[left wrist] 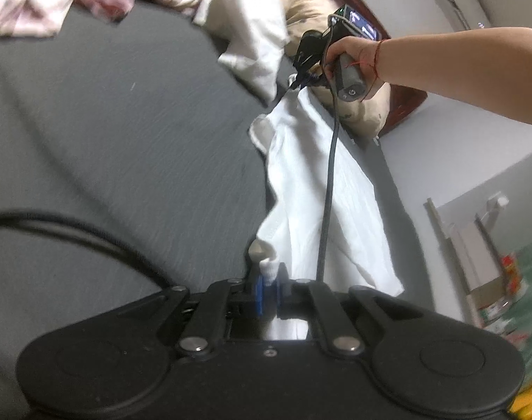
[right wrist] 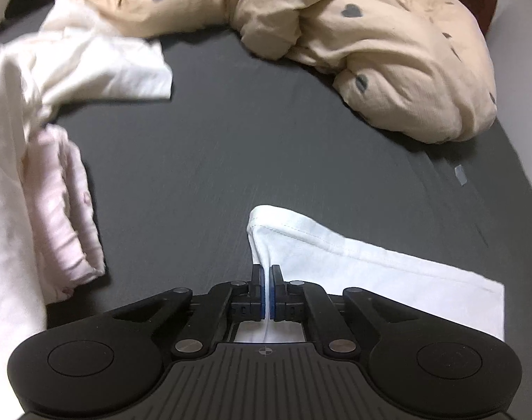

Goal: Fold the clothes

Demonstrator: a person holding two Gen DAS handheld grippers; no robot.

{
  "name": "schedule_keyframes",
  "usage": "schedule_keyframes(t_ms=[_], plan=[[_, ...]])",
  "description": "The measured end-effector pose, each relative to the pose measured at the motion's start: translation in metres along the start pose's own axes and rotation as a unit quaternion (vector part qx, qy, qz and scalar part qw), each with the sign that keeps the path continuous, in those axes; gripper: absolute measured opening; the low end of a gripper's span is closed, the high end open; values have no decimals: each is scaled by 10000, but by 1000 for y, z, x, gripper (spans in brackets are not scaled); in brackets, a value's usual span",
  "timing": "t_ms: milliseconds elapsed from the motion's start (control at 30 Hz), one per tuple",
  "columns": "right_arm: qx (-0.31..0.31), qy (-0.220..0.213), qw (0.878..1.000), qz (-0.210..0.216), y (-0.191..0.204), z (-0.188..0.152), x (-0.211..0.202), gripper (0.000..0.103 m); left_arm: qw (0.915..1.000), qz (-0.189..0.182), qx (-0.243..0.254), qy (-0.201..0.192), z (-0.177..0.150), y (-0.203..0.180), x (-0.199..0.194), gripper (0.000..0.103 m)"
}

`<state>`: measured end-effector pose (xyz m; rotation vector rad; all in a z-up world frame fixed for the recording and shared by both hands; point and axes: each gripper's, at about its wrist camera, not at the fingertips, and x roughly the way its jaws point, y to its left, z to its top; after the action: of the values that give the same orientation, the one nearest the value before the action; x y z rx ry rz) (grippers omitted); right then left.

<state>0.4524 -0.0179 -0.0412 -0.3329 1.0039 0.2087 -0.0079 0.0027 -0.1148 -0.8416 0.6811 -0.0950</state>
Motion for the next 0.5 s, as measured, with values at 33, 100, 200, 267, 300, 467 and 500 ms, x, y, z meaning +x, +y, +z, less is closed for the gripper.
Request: schedule_keyframes(t_ms=[33, 100, 200, 267, 300, 467, 500], plan=[[137, -54, 9998, 135, -9, 1, -6, 2, 9999, -27, 143, -51, -1, -4, -2, 7], [460, -163, 9980, 391, -31, 3, -18, 2, 9987, -102, 473, -176, -3, -14, -6, 7], [928, -327, 9927, 697, -69, 1, -35, 2, 9944, -251, 969, -327, -10, -31, -11, 7], [1255, -440, 9871, 891, -98, -5, -47, 2, 9913, -334, 1210, -387, -15, -39, -12, 7], [1402, -491, 9843, 955, -110, -9, -52, 2, 9893, -385, 1343, -431, -18, -44, -13, 7], [2035, -632, 9700, 1170, -174, -34, -70, 2, 9784, -494, 1949, -477, -37, -63, -6, 7], [2061, -614, 9700, 1137, -182, -38, -71, 2, 9775, -494, 2003, -431, -41, -66, -3, 7]])
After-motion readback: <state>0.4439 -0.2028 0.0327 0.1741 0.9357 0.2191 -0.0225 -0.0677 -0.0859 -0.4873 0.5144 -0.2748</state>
